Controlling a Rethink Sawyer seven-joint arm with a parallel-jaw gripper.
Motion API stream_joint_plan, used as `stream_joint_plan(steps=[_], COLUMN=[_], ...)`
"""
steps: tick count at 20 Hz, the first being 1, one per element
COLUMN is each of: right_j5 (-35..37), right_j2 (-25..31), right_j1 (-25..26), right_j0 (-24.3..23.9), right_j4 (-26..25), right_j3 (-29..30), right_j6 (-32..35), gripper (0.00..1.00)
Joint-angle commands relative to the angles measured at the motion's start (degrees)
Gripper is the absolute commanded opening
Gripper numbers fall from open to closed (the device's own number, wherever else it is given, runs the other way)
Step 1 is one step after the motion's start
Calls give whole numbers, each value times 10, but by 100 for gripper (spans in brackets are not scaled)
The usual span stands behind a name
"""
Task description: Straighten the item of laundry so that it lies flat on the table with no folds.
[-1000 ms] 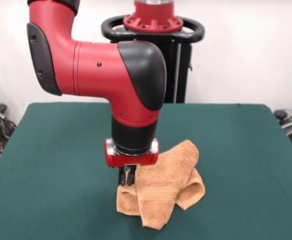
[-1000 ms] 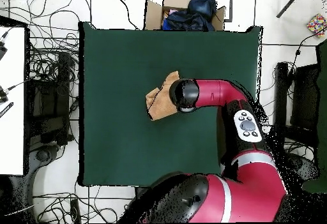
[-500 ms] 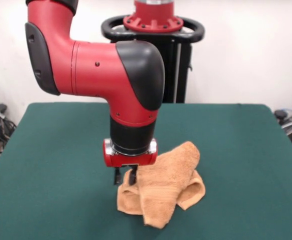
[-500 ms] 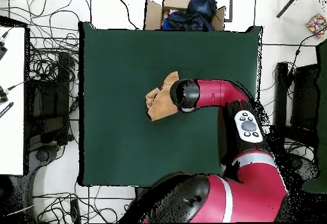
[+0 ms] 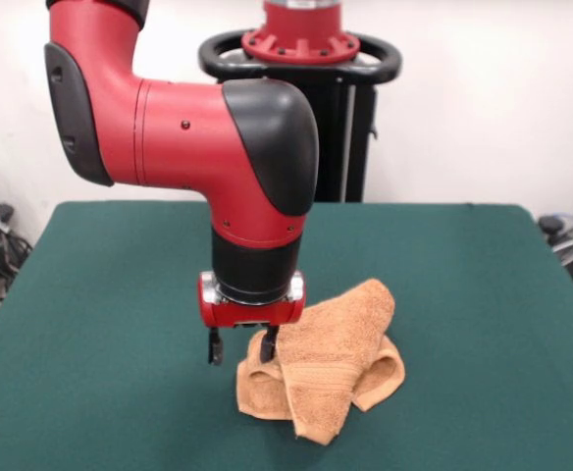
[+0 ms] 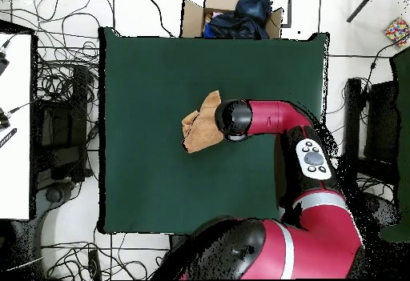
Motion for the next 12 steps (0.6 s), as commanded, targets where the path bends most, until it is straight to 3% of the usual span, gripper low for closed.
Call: stream_joint_plan(steps=[1,7,12], right_j5=[21,18,17], right_j2=[53,53,21], right_j1=[18,20,64], right_j0=[0,-1,39], right_j4=[-15,-15,-32], right_j3=[9,9,-37], right_j6=[-62,-62,-18], gripper=[100,100,100])
